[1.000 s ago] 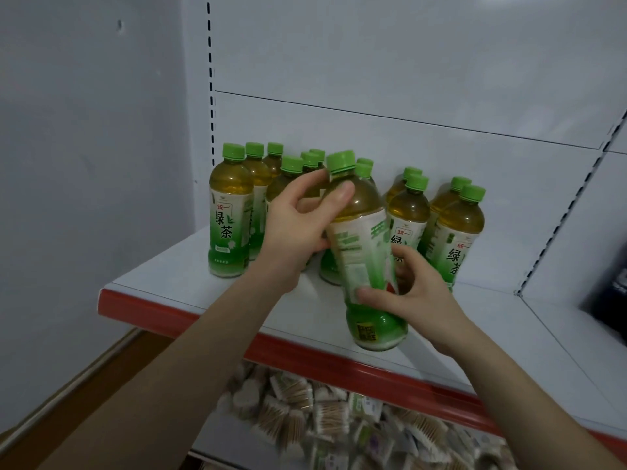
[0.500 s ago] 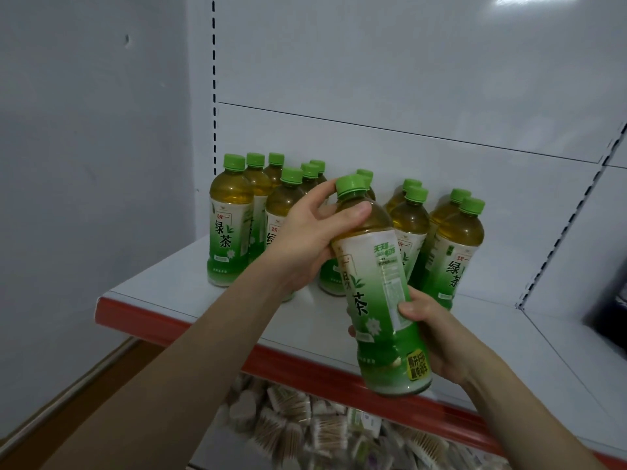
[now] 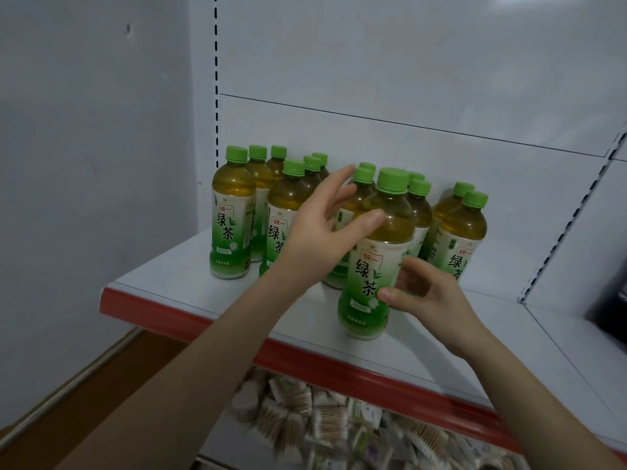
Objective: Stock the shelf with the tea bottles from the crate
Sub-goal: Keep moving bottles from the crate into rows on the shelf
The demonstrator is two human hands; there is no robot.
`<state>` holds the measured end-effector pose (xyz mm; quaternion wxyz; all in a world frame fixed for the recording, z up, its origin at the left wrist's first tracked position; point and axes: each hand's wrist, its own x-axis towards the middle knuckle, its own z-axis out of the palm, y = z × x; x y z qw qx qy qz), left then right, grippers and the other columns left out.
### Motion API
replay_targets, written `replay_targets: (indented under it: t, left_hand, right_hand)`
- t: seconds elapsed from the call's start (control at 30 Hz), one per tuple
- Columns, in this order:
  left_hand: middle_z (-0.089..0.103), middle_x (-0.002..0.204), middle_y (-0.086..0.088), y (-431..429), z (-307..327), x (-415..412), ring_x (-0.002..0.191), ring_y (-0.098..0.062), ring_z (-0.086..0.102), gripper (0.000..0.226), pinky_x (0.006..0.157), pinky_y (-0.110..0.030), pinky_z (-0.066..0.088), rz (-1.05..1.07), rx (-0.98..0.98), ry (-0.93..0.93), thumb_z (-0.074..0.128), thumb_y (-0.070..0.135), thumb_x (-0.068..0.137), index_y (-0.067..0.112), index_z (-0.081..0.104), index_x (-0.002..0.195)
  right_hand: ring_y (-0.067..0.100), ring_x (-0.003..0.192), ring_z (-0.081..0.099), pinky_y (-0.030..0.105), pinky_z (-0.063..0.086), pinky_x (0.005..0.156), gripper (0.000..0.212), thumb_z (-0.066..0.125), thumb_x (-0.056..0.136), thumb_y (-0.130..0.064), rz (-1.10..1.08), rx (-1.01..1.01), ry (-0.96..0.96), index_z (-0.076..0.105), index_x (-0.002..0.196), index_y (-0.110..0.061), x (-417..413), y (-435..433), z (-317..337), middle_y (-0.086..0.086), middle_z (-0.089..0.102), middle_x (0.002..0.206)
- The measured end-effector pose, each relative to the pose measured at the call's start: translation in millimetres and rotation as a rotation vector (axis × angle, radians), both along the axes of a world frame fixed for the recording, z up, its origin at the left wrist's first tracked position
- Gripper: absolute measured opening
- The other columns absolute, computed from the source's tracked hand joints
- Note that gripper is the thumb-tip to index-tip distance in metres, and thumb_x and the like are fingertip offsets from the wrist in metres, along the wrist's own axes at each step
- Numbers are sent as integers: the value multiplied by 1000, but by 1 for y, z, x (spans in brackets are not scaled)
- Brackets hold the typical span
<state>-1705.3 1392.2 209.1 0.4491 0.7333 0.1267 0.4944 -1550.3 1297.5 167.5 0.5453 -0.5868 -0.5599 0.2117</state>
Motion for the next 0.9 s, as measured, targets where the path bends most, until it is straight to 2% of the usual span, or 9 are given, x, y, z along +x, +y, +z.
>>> replay_targets:
  t: [0.1,0.2,0.37,0.53,0.67,0.73,0.8,0.83,0.9]
  left_hand:
    - [63,105,6,16,-48,-19,95,-2,59,39,88,-22,50,242,216,226,63,29,84,10,61,117]
    - [71,100,-5,29,-99,-39,92,-19,65,58,82,-29,50,399,367,527,46,54,78,8,70,103]
    - [72,82,2,39,-127,-54,76,-16,69,49,71,-40,55,485,728,810,37,53,83,20,73,88]
    - [70,77,5,39,-130,-54,73,-13,68,46,68,-33,54,460,744,839,36,52,85,25,73,80]
    - [72,88,0,43,-133,-54,81,-17,67,49,72,-34,52,402,695,850,35,53,86,22,73,88]
    - [72,89,-1,44,-134,-53,81,-18,67,49,72,-34,51,395,694,829,36,53,86,21,72,89]
    - [72,87,0,45,-135,-53,79,-18,67,48,71,-33,52,406,704,809,36,53,86,21,72,87]
    - [72,86,0,45,-136,-52,79,-18,67,48,71,-33,52,405,705,799,36,53,86,21,72,87]
    - [71,87,0,46,-137,-52,79,-18,67,49,72,-32,51,393,701,777,35,53,87,20,72,88]
  right_hand:
    - [2,84,68,18,55,67,35,64,77,1,-7,-49,66,59,105,-20,9,7,-8,-13,73,87]
    - [1,82,68,21,57,70,34,62,80,-1,-20,-91,73,57,106,-22,14,17,-16,-11,72,90]
    - [-4,82,66,17,55,69,37,60,82,-1,1,-119,50,53,114,-19,12,35,-20,-7,66,101]
    - [-2,95,61,14,53,75,43,57,85,0,51,-153,50,47,124,-16,10,54,-23,-7,61,110]
    - [7,112,52,10,48,82,51,55,88,-6,8,-160,3,39,135,-10,7,63,-26,-4,53,124]
    - [6,109,50,5,46,75,55,58,87,-13,-68,-150,-47,37,137,-10,4,62,-31,-4,52,124]
    - [9,108,51,9,45,77,63,67,81,-22,-164,-147,-76,38,136,-9,-1,60,-38,-3,52,123]
    - [9,104,53,10,44,78,65,71,77,-27,-218,-156,-90,40,131,-7,-4,60,-42,-5,54,118]
    - [-1,86,53,1,41,64,56,77,71,-29,-303,-156,-115,42,112,-12,-10,61,-47,-15,54,97]
